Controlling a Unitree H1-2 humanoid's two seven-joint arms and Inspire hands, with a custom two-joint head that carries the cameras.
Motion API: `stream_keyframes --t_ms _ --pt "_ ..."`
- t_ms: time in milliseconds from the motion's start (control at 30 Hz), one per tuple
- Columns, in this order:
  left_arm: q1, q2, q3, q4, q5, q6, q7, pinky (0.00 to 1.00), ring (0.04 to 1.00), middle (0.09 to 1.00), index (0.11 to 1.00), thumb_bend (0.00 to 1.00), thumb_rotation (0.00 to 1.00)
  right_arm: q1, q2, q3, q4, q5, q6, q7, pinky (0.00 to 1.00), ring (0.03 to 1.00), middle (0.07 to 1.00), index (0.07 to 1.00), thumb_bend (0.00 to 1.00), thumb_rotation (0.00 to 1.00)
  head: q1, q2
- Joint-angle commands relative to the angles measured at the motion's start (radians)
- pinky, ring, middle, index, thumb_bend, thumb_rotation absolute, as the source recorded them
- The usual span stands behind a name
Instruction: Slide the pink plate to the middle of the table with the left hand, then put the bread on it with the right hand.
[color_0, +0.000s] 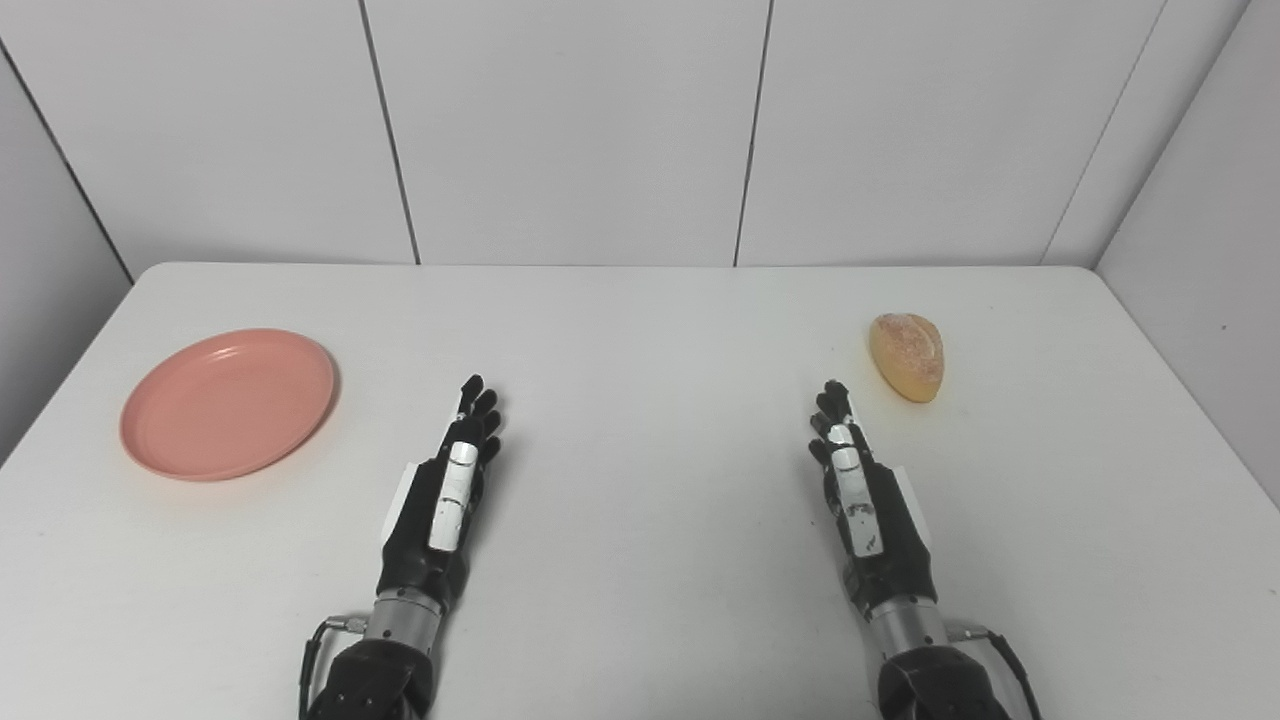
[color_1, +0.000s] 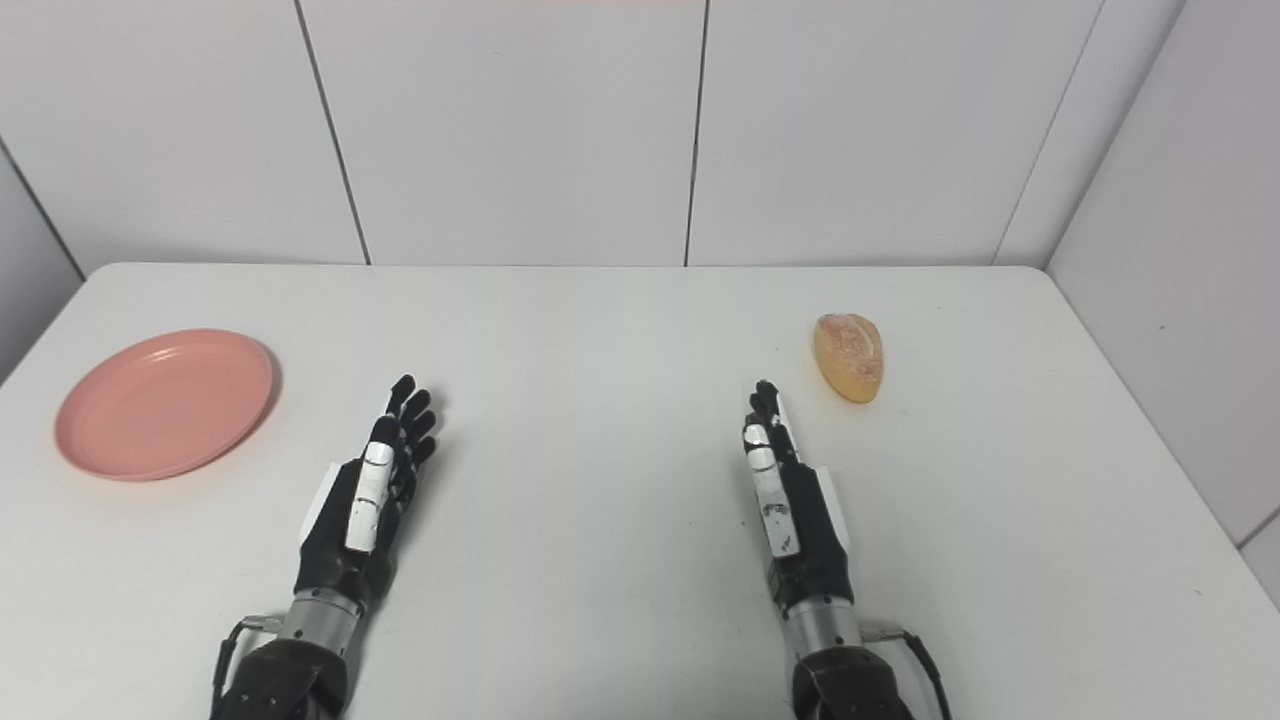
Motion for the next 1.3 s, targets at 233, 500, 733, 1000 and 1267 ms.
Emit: stream_keyframes --t_ms 233,500,733,1000,1267 --pt "-0.023 -0.002 -0.004 -0.022 0.008 -0.028 0.008 1.00 1.000 1.000 1.000 0.65 1.00 -0.003 -0.008 0.001 0.015 0.002 -0.040 0.013 1.00 1.000 1.000 1.000 0.68 0.98 0.002 0.002" --pt "-0.026 -0.002 -0.003 -0.016 0.006 -0.036 0.008 1.00 1.000 1.000 1.000 0.67 1.00 -0.006 -0.009 0.001 0.016 0.007 -0.037 0.016 1.00 1.000 1.000 1.000 0.67 0.98 0.002 0.002" --pt "-0.029 0.002 -0.003 -0.007 0.007 -0.038 0.006 1.00 1.000 1.000 1.000 0.66 1.00 -0.009 -0.004 -0.002 0.020 0.010 -0.037 0.011 1.00 1.000 1.000 1.000 0.69 0.97 0.000 -0.001" --pt "-0.031 0.008 -0.008 0.004 0.012 -0.054 0.003 1.00 1.000 1.000 1.000 0.66 1.00 -0.008 -0.005 -0.001 0.017 0.008 -0.037 0.012 1.00 1.000 1.000 1.000 0.67 0.98 0.000 -0.004" --pt "-0.031 0.009 -0.011 0.003 0.009 -0.053 0.002 1.00 1.000 1.000 1.000 0.65 1.00 -0.008 -0.008 0.000 0.021 0.004 -0.041 0.013 1.00 1.000 1.000 1.000 0.67 0.98 0.003 -0.005"
